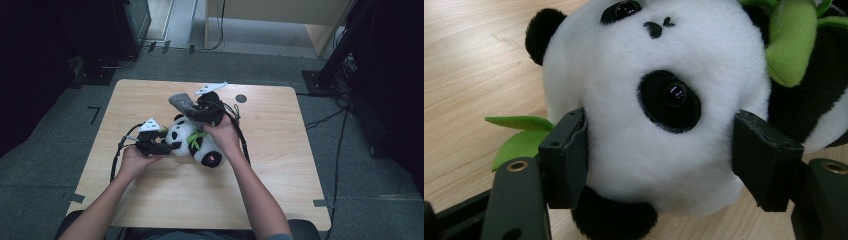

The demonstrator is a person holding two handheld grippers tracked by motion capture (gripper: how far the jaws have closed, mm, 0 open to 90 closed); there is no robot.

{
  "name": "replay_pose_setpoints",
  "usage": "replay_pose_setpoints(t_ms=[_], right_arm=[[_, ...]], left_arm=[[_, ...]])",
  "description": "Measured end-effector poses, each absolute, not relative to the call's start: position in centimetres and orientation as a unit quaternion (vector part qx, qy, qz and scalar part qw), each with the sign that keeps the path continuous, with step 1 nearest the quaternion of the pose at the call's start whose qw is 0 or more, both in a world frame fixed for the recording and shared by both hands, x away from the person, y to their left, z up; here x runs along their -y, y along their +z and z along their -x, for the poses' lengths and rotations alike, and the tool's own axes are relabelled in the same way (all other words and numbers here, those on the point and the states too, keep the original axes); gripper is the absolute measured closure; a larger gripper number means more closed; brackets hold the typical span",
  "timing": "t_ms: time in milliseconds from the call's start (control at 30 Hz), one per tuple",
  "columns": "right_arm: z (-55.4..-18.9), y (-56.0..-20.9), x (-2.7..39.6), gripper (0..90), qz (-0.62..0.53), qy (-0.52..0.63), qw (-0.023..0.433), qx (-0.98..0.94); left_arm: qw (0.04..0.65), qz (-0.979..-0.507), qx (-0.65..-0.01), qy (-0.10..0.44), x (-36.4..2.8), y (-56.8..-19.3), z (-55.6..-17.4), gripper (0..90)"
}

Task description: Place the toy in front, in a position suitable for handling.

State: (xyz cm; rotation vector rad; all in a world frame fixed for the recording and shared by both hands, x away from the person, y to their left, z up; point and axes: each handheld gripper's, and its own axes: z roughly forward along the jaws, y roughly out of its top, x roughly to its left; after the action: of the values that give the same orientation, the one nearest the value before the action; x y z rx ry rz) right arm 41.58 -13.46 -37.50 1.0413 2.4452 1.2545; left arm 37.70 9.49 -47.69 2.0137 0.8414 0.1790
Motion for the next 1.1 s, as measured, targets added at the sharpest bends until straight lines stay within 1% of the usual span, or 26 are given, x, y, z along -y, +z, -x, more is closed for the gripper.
replay_pose_setpoints(t_ms=[67,167,200,267,333,433,467,600,700,767,833,967,1100], right_arm=[[-42.1,-38.4,12.0,72.5,-0.347,0.399,0.089,-0.844],[-42.3,-39.2,11.1,72.1,-0.341,0.376,0.088,-0.857],[-42.4,-39.8,10.8,71.0,-0.339,0.371,0.088,-0.860],[-42.5,-39.9,10.7,69.5,-0.338,0.372,0.088,-0.860],[-42.7,-40.2,10.7,65.2,-0.336,0.372,0.081,-0.861],[-42.6,-40.5,10.8,67.7,-0.323,0.367,0.087,-0.868],[-42.4,-40.6,11.0,69.9,-0.311,0.367,0.093,-0.872],[-42.8,-41.0,11.7,72.0,-0.321,0.380,0.082,-0.864],[-43.3,-41.1,12.1,72.5,-0.337,0.382,0.077,-0.857],[-43.7,-41.3,12.5,72.6,-0.342,0.378,0.084,-0.856],[-44.3,-41.3,13.1,72.7,-0.358,0.372,0.074,-0.853],[-44.9,-41.1,13.6,73.0,-0.371,0.352,0.070,-0.856],[-45.3,-40.9,13.9,73.5,-0.376,0.327,0.077,-0.864]], left_arm=[[0.458,-0.817,-0.342,0.073,-9.5,-47.7,-37.7,30.1],[0.457,-0.816,-0.345,0.073,-9.5,-47.7,-37.7,29.9],[0.457,-0.816,-0.348,0.072,-9.5,-47.7,-37.7,29.8],[0.458,-0.814,-0.350,0.069,-9.5,-47.8,-37.8,29.8],[0.457,-0.815,-0.350,0.071,-9.5,-47.8,-37.8,29.8],[0.453,-0.817,-0.350,0.073,-9.4,-47.8,-37.8,30.1],[0.451,-0.818,-0.349,0.076,-9.3,-47.8,-37.7,32.3],[0.447,-0.819,-0.351,0.079,-9.2,-47.7,-37.7,35.7],[0.454,-0.812,-0.358,0.077,-9.2,-47.8,-37.8,36.9],[0.454,-0.811,-0.360,0.077,-9.2,-47.8,-37.8,37.2],[0.455,-0.810,-0.362,0.077,-9.2,-47.8,-37.8,37.4],[0.456,-0.809,-0.361,0.079,-9.2,-47.9,-37.7,37.6],[0.457,-0.809,-0.361,0.078,-9.2,-47.9,-37.7,37.7]])
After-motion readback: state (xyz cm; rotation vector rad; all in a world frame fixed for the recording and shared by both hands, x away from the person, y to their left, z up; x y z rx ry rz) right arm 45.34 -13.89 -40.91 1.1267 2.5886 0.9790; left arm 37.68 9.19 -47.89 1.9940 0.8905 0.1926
